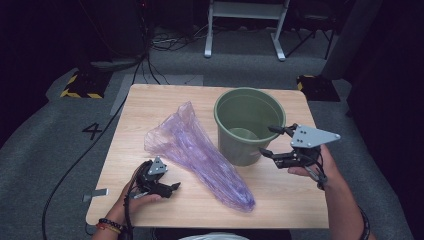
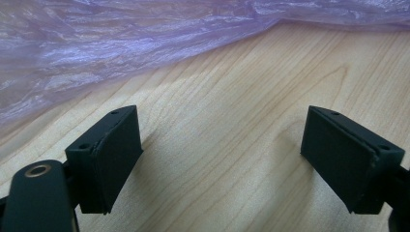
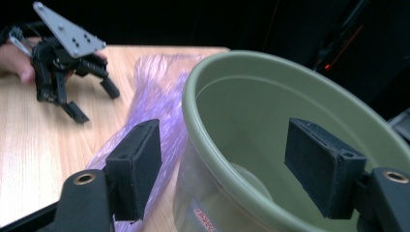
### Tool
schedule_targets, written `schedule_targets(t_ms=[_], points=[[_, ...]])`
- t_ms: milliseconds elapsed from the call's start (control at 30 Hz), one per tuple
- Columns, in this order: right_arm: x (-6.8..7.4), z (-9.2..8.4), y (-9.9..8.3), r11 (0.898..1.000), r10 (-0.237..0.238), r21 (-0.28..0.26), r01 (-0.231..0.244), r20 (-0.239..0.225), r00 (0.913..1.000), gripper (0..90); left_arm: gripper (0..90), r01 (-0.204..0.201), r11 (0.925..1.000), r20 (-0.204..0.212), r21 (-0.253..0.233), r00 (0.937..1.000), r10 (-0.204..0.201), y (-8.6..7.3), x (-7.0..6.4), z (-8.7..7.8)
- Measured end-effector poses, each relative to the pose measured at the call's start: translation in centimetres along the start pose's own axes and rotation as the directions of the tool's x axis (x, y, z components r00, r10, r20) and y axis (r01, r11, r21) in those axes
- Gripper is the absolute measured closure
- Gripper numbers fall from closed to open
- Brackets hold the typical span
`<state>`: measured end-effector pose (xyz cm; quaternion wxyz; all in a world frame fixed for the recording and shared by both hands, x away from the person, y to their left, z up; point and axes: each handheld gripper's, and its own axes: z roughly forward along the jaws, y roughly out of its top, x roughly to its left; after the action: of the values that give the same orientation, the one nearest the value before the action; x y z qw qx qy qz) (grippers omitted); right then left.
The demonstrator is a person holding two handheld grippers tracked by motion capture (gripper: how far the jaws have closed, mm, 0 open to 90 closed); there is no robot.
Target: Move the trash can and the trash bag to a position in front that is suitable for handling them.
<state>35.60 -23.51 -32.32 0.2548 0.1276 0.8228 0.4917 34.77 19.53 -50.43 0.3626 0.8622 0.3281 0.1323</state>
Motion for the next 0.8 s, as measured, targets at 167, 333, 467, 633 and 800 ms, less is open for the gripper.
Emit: schedule_targets(t_ms=[167,333,467,633,800], points=[[0.5,-1.1,-0.9,1.000,0.007,-0.021,-0.007,0.016,0.9999,29.3,14.1,-0.001,1.0000,0.001,0.000,1.0000,0.001,0.0,0.0,0.0],[1.2,-1.7,-2.2,1.000,0.023,-0.012,-0.023,0.026,0.9994,27.5,14.1,0.000,1.0000,0.000,0.000,1.0000,0.000,0.0,0.0,0.0],[1.7,-2.4,-3.4,0.999,0.050,-0.007,-0.049,0.026,0.9984,30.9,14.1,-0.001,1.0000,0.000,0.000,1.0000,0.001,0.0,0.0,0.0],[2.5,-2.8,-4.9,0.996,0.093,0.012,-0.094,0.035,0.9950,35.7,14.6,0.005,1.0000,-0.010,-0.004,0.9999,-0.005,0.0,-0.1,0.0],[3.6,-2.2,-6.8,0.992,0.123,0.022,-0.123,-0.009,0.9923,37.2,14.7,0.003,1.0000,-0.011,0.000,0.9999,-0.003,0.0,-0.2,0.0]])
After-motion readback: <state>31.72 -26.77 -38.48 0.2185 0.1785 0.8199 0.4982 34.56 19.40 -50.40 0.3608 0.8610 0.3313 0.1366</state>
